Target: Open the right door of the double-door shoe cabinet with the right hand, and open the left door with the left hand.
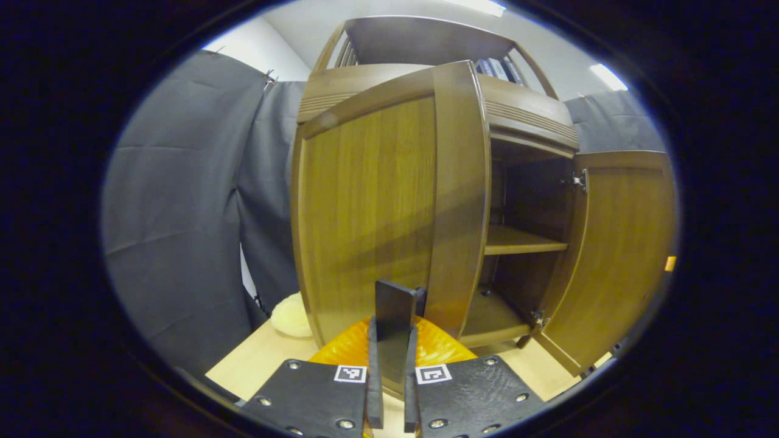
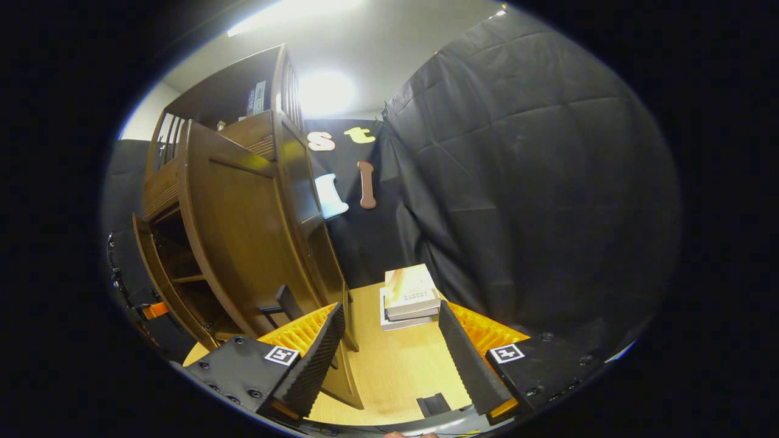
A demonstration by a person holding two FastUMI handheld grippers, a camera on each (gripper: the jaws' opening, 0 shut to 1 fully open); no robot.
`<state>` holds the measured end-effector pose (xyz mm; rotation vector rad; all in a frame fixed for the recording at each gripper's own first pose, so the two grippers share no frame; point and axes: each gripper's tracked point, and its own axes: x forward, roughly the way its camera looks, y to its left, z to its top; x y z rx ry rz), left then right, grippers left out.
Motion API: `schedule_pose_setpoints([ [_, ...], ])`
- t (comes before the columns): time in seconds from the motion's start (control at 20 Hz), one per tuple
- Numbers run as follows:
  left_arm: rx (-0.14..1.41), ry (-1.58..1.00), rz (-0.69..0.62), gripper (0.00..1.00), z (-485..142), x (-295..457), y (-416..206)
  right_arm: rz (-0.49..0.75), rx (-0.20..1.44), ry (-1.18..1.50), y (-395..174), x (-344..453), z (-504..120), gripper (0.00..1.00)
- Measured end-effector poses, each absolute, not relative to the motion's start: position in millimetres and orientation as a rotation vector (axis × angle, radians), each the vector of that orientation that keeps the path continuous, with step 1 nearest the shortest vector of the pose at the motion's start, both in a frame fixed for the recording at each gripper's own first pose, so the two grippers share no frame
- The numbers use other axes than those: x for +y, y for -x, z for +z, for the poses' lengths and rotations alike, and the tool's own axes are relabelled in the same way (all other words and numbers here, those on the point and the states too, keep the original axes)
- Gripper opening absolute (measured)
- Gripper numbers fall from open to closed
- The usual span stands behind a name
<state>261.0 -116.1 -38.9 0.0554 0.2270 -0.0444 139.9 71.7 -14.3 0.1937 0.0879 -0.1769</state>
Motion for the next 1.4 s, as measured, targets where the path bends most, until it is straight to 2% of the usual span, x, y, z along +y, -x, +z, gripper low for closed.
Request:
schedule_pose_setpoints([
  [0.55, 0.209, -0.038, -0.093, 0.16, -39.0, -120.2, -261.1, -0.253, 0.032, -0.242, -118.9, 109.1, -15.4, 0.98],
  [0.65, 0.242, -0.040, -0.089, 0.11, -42.4, -118.7, -260.0, -0.260, 0.028, -0.239, -118.6, 116.7, -17.5, 0.98],
  [0.7, 0.260, -0.035, -0.081, 0.11, -42.8, -118.3, -260.1, -0.263, 0.036, -0.229, -117.7, 120.1, -21.8, 0.98],
  [0.75, 0.262, -0.037, -0.065, 0.15, -41.5, -116.4, -259.9, -0.265, 0.047, -0.221, -117.5, 123.0, -24.7, 0.98],
  [0.8, 0.259, -0.042, -0.051, 0.11, -40.5, -114.4, -260.3, -0.262, 0.057, -0.216, -115.7, 127.3, -27.2, 0.98],
  [0.9, 0.249, -0.045, -0.075, 0.15, -37.7, -123.7, -259.7, -0.258, 0.067, -0.211, -114.7, 134.1, -27.2, 0.98],
  [1.05, 0.242, -0.068, -0.139, 0.13, -41.4, -126.2, -258.1, -0.259, 0.067, -0.194, -113.5, 142.4, -22.5, 0.98],
  [1.1, 0.235, -0.063, -0.151, 0.15, -40.9, -127.6, -256.9, -0.263, 0.062, -0.187, -111.3, 143.6, -21.5, 0.98],
  [1.4, 0.211, -0.069, -0.161, 0.13, -38.7, -126.6, -259.6, -0.262, 0.076, -0.143, -110.2, 161.0, -22.1, 0.98],
])
